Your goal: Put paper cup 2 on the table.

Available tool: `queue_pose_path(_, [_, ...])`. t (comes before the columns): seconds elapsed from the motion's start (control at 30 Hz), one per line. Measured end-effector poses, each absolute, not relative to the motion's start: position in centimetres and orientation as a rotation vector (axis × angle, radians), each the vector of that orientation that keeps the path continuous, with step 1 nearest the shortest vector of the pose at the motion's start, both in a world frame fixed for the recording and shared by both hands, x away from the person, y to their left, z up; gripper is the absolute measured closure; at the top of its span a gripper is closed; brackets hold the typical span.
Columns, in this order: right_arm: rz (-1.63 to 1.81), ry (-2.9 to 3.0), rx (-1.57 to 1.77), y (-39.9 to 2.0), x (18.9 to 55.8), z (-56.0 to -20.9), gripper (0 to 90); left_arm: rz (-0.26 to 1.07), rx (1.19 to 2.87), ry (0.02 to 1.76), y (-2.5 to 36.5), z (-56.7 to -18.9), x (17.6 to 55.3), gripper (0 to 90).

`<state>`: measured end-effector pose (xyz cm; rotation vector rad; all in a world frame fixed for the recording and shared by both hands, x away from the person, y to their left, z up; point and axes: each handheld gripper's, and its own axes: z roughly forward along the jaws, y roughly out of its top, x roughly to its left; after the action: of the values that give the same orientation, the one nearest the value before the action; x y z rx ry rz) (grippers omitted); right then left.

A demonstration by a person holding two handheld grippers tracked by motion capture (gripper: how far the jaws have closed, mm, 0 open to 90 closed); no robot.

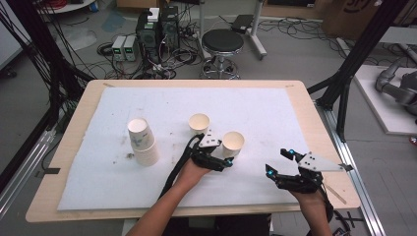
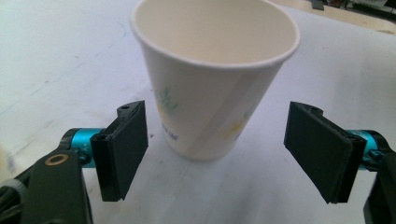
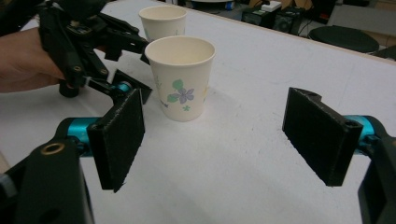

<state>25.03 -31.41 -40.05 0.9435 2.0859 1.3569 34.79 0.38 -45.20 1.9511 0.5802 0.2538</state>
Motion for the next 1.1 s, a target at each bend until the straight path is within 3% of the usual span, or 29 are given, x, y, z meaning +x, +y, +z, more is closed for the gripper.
queue_pose_path(0.5, [1.346,2.109,0.948,-30.7,25.0,-40.7,21.6,0.266,1.723,0.567,8.6,-42.2,31.1,21.5])
queue_pose_path(1.1, [1.325,2.102,0.936,-30.3,24.6,-40.8,21.6,0.330,1.653,0.568,14.6,-40.8,28.1,15.9])
